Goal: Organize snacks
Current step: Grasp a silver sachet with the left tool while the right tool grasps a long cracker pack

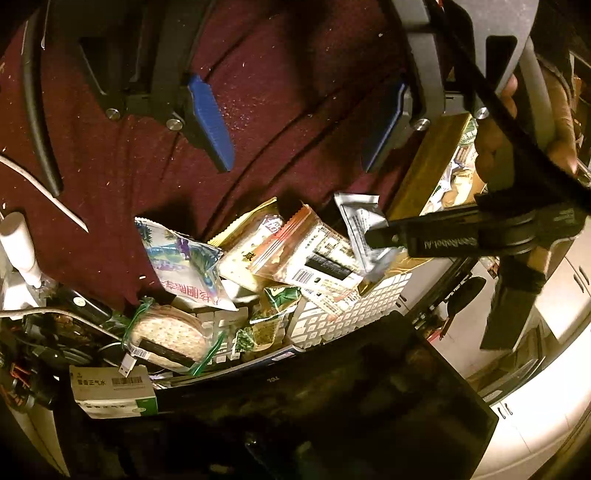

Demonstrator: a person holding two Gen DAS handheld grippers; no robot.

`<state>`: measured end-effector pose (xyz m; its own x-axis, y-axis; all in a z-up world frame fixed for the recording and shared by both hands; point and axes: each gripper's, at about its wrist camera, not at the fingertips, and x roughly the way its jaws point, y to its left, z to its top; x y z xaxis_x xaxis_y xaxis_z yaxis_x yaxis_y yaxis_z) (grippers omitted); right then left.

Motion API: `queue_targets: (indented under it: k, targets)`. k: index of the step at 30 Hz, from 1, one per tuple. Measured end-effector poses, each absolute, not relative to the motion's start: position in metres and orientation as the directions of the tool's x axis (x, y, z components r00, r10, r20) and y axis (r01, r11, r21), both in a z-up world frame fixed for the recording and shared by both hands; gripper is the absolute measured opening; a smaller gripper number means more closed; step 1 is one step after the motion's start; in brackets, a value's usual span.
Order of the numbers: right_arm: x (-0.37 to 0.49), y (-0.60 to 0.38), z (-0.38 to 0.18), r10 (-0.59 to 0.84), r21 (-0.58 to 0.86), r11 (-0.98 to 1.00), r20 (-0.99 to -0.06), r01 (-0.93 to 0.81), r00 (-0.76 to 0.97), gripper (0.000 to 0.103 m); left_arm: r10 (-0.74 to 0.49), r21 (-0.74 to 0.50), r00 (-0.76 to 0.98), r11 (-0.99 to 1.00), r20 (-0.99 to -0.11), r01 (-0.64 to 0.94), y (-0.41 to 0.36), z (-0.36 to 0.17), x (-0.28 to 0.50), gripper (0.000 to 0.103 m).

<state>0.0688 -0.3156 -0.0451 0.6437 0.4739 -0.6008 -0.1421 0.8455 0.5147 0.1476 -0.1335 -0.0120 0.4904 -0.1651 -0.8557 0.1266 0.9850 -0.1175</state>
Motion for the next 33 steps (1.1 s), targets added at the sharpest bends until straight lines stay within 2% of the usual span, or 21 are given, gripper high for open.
queue_targets:
  k: [1,6,13,18,20,22,28,33]
  targets:
    - [0.068,-0.315,-0.045,0.476,0.516,0.844,-0.601,-0.143,0.642,0.071,-0.169,-0.126,0.491,0.985,-0.855,0.121,-0.132,-0.014,0.147,0.016]
    - [0.069,-0.312,-0.044,0.487,0.514,0.843,-0.6,-0.162,0.635,0.071,-0.232,-0.198,0.498,0.973,-0.836,0.121,-0.117,-0.011,0.137,0.01]
    - [0.071,-0.303,-0.04,0.496,0.485,0.851,-0.613,-0.202,0.616,0.071,-0.343,-0.315,0.524,0.938,-0.779,0.146,-0.089,0.022,0.079,0.009]
    - [0.087,-0.276,-0.007,0.498,0.377,0.867,-0.637,-0.325,0.589,0.072,-0.38,-0.382,0.536,0.917,-0.754,0.114,-0.056,0.03,0.038,0.009]
    - [0.103,-0.268,0.005,0.487,0.333,0.873,-0.644,-0.357,0.59,0.077,-0.379,-0.39,0.545,0.915,-0.748,0.102,-0.047,0.03,0.029,0.009]
    - [0.128,-0.259,0.012,0.454,0.271,0.887,-0.665,-0.375,0.593,0.077,-0.376,-0.399,0.551,0.913,-0.745,0.084,-0.037,0.026,0.024,0.009]
    - [0.194,-0.232,-0.011,0.345,0.131,0.907,-0.774,-0.4,0.531,0.077,-0.4,-0.453,0.572,0.89,-0.716,0.055,-0.007,0.024,0.01,0.009]
    - [0.181,-0.229,-0.019,0.344,0.131,0.905,-0.785,-0.404,0.516,0.077,-0.4,-0.473,0.586,0.881,-0.705,0.032,0.015,0.021,0.006,0.009]
